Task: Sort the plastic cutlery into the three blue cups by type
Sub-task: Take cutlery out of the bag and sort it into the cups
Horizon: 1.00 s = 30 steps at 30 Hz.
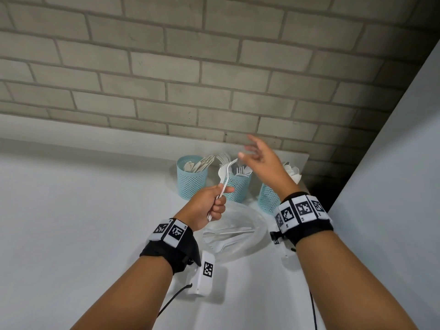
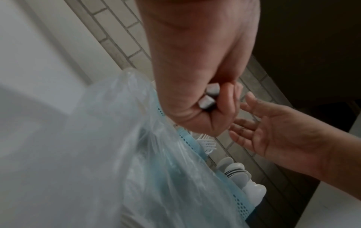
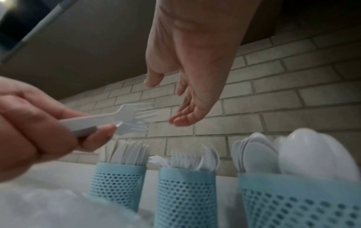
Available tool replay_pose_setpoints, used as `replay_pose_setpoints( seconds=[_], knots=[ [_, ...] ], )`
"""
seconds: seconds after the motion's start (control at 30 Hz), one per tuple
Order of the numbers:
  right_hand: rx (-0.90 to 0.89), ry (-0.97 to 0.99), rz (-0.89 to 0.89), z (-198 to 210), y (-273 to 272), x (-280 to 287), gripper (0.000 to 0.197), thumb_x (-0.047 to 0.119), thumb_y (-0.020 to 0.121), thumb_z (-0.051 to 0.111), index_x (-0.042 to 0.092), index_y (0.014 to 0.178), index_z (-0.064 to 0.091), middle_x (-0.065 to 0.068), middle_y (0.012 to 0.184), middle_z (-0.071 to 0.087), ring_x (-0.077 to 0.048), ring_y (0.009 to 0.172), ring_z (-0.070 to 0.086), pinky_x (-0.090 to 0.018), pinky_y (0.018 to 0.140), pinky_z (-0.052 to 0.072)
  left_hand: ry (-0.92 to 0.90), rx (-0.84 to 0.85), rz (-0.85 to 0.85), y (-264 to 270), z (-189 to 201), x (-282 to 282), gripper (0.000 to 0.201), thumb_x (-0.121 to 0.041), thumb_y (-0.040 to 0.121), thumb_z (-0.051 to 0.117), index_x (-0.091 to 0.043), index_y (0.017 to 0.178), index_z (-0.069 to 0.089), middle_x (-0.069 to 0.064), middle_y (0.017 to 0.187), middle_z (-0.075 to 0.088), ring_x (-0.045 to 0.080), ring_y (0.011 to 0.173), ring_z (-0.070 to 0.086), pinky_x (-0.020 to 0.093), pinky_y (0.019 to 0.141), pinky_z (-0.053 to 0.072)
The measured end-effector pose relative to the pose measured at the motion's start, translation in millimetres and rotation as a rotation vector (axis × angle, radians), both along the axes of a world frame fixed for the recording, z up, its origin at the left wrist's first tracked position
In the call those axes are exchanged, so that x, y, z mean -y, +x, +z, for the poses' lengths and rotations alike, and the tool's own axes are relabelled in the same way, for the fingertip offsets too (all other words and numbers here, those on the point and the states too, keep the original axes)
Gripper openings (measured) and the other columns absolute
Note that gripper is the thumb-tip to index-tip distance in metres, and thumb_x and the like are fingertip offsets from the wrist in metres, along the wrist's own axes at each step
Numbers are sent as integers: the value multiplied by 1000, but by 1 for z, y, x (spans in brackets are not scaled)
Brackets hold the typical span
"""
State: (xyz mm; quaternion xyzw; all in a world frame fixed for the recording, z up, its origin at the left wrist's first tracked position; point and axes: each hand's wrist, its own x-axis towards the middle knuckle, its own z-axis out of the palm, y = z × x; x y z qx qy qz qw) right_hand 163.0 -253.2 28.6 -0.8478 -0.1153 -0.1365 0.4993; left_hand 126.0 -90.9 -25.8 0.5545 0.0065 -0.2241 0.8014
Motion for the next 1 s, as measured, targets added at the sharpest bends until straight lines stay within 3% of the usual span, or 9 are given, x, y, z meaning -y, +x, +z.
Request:
replay_pose_setpoints(
  seconds=[0.07,0.2,0.27,0.47,0.63,0.77,0.87,0.93,1.0],
  knots=[
    [-141,66,93,-6,-2,-5,62,33,88,62,27,142,34,3,116,61,-11,98,63,-26,84,52,-2,2,-19,-1,-1,0,30,-26,102,33,-12,101,59,-7,46,33,3,35,25,12,35,18],
    [-184,105,101,-20,-2,-14,33,24,91,60,12,121,57,5,89,68,-1,67,65,-19,61,51,19,37,-34,-2,-1,0,25,-22,102,34,-12,105,57,-4,54,40,3,37,30,13,37,21],
    [-213,146,76,-24,-2,-17,28,19,93,57,9,118,58,4,85,67,-3,63,64,-17,57,50,41,48,-32,-3,-1,0,24,-19,102,34,-11,111,55,-1,59,43,4,40,35,13,37,25],
    [-390,279,14,-26,-1,-19,29,9,96,49,7,125,48,-5,86,62,-12,67,59,-17,56,52,147,103,-8,-4,-6,3,29,-18,101,35,-6,120,53,5,70,56,8,46,50,15,41,37],
    [-484,409,76,-26,-4,-24,31,23,98,46,3,122,52,-10,94,67,-17,76,64,-26,68,56,196,122,-74,-7,-9,7,32,-26,103,29,-8,113,54,2,63,44,6,40,41,15,40,32],
    [-534,389,61,-23,-4,-24,43,6,91,57,4,131,39,-10,89,67,-18,73,65,-28,69,56,276,141,-95,-7,-8,9,34,-31,102,31,-7,110,54,1,63,45,6,42,43,15,41,36],
    [-405,547,-127,-8,6,-14,37,1,92,54,-1,127,42,-11,85,66,-19,73,66,-23,63,57,394,194,38,-1,-4,4,33,-28,101,36,-4,108,57,4,69,52,14,56,50,20,56,47],
    [-201,665,-282,7,18,-4,33,3,91,56,4,122,44,-11,92,66,-16,75,66,-24,65,58,682,391,143,7,-5,-4,27,-29,99,40,-9,93,58,5,79,56,20,73,53,28,69,47],
    [28,703,-383,16,29,3,27,5,89,59,16,110,46,-11,100,65,-17,80,68,-33,73,58,1021,523,136,12,-6,-11,25,-37,95,47,-15,95,59,3,99,60,23,98,53,31,86,42]
  ],
)
